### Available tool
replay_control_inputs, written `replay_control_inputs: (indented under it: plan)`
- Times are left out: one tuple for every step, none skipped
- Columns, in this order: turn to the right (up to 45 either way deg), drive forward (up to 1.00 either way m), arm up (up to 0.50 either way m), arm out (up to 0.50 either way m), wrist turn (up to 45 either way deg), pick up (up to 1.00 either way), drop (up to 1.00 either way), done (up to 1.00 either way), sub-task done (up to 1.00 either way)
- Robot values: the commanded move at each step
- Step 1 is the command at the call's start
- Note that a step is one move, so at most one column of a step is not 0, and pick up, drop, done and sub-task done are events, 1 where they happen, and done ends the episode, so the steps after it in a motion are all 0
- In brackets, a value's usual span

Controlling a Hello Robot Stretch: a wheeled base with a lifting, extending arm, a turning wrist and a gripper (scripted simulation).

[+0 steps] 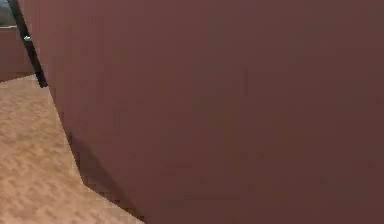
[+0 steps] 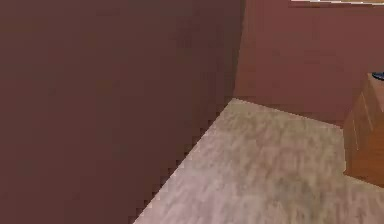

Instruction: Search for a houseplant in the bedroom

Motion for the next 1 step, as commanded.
replay_control_inputs:
  plan:
    - [-45.0,0.0,0.0,0.0,0.0,0.0,0.0,0.0,0.0]
